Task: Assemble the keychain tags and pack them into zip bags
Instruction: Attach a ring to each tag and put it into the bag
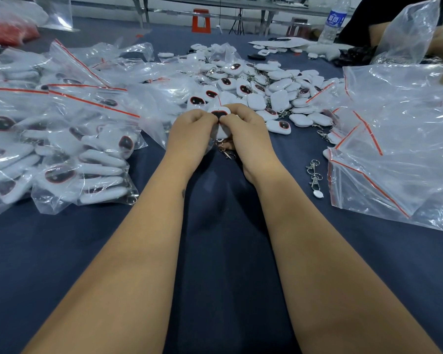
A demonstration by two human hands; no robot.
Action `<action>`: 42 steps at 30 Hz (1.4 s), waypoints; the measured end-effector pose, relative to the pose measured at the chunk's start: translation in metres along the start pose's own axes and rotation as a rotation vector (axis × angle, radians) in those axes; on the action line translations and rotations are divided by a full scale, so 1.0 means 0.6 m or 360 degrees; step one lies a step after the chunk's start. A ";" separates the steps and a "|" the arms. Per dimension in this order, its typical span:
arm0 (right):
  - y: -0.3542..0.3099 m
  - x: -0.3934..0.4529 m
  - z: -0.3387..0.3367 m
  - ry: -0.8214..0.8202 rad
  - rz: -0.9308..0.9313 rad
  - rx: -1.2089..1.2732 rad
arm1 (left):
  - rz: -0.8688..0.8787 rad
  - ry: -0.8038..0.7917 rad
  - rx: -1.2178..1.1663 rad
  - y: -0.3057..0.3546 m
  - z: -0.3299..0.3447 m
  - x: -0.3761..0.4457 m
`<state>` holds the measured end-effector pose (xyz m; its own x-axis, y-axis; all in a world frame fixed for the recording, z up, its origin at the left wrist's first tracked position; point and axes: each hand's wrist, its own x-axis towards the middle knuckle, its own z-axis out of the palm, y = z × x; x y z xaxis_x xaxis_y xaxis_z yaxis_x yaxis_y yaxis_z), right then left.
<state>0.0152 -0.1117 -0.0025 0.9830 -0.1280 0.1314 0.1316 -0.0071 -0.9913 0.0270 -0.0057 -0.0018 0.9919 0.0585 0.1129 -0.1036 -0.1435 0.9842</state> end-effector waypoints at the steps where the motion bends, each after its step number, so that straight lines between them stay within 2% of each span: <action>1: 0.000 0.000 0.000 0.0000 -0.0004 -0.0007 | 0.0006 -0.0003 -0.0007 0.000 0.000 0.000; 16: -0.001 0.002 0.000 0.0032 0.0021 0.0021 | 0.0127 0.0101 0.0049 -0.002 0.001 -0.004; 21: -0.010 0.007 -0.005 0.0221 0.0136 0.0461 | 0.0076 0.0177 -0.0061 -0.001 0.001 -0.003; 23: -0.016 0.008 -0.010 0.0274 0.0155 0.0733 | 0.0166 0.0215 0.0100 -0.006 0.000 0.000; 25: -0.018 0.007 -0.013 0.0223 0.0123 0.0998 | 0.0272 0.0222 0.0295 -0.008 0.002 -0.001; 27: -0.018 0.006 -0.011 0.0115 0.0069 0.1070 | 0.0331 0.0195 0.0385 -0.007 0.004 -0.004; 29: -0.017 0.004 -0.003 0.0076 0.0040 0.0935 | 0.0418 0.0158 0.0431 -0.004 0.004 -0.008; 32: -0.009 0.003 0.001 0.0170 -0.0008 0.0433 | 0.0489 0.0149 0.0450 -0.001 0.004 -0.011; 35: 0.000 0.000 0.003 0.0202 -0.0052 -0.0095 | 0.0442 0.0301 0.0484 -0.001 0.004 -0.009; 40: -0.001 -0.003 0.004 0.0198 -0.0161 -0.0368 | 0.0502 0.0365 0.0504 0.001 0.004 -0.008; 42: 0.000 -0.001 0.003 0.0185 -0.0251 -0.0590 | 0.0523 0.0364 0.0451 0.002 0.005 -0.009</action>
<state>0.0151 -0.1101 -0.0027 0.9308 -0.2077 0.3007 0.2034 -0.3893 -0.8984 0.0215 -0.0093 -0.0016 0.8653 0.1759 0.4694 -0.3527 -0.4518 0.8195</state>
